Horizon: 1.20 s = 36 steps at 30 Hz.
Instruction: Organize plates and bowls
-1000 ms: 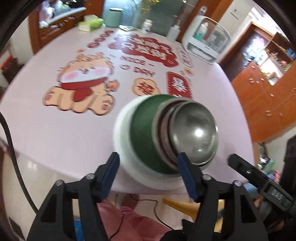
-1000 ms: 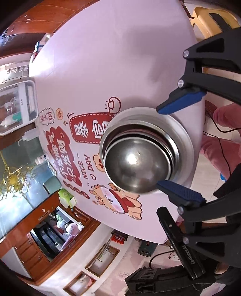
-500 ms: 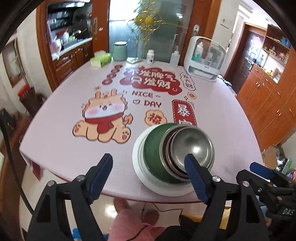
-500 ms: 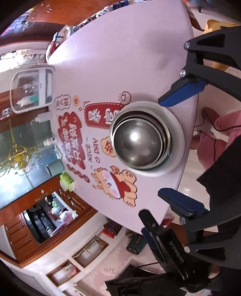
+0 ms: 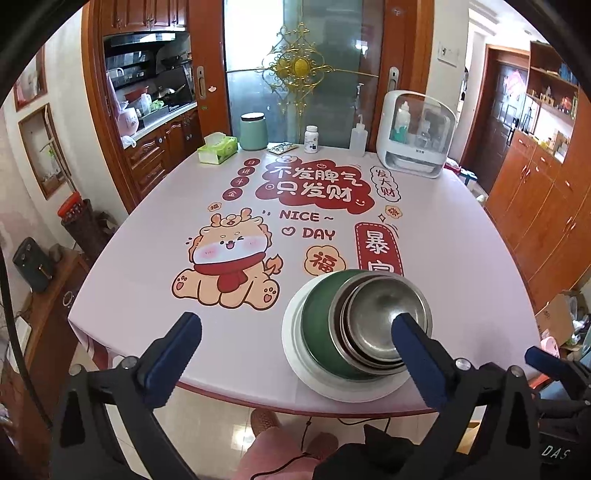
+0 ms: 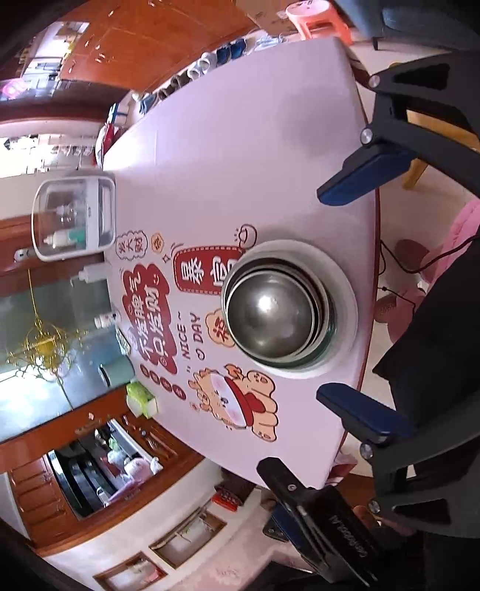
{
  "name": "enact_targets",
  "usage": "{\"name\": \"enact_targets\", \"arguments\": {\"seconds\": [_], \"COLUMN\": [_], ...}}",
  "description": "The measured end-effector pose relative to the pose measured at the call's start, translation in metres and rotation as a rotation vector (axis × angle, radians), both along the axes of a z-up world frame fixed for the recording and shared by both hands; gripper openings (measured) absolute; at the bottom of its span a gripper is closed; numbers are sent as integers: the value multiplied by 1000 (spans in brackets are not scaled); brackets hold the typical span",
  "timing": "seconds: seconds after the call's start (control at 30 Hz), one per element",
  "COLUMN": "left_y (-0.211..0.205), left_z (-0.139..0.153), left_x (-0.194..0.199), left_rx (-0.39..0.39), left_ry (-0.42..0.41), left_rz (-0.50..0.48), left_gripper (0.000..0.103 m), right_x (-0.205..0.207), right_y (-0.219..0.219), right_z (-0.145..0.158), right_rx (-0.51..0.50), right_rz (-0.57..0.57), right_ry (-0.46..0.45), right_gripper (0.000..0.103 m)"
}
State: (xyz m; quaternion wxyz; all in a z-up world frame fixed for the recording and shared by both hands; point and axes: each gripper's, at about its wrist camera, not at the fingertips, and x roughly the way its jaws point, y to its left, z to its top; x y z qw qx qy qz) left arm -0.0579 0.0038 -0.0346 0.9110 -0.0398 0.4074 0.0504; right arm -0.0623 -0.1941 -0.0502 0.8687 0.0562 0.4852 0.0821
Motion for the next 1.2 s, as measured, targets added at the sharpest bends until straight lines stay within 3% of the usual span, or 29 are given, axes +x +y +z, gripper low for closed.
{"name": "enact_targets", "arguments": {"seconds": [0.03, 0.67, 1.2], "left_y": [-1, -5, -19], "left_z": [0, -7, -8], "left_x": [0, -17, -6], "left_rx": [-2, -11, 17], "left_ry": [2, 9, 6], "left_rz": [-6, 34, 8], "left_gripper": [102, 102, 102], "right_x": [-2, -10, 0], "right_y": [1, -3, -12], "right_z": [2, 0, -7], "right_rx": [-8, -1, 26], "right_rz": [2, 12, 18], "right_ry": [-11, -4, 24], "right_gripper": [103, 103, 103]}}
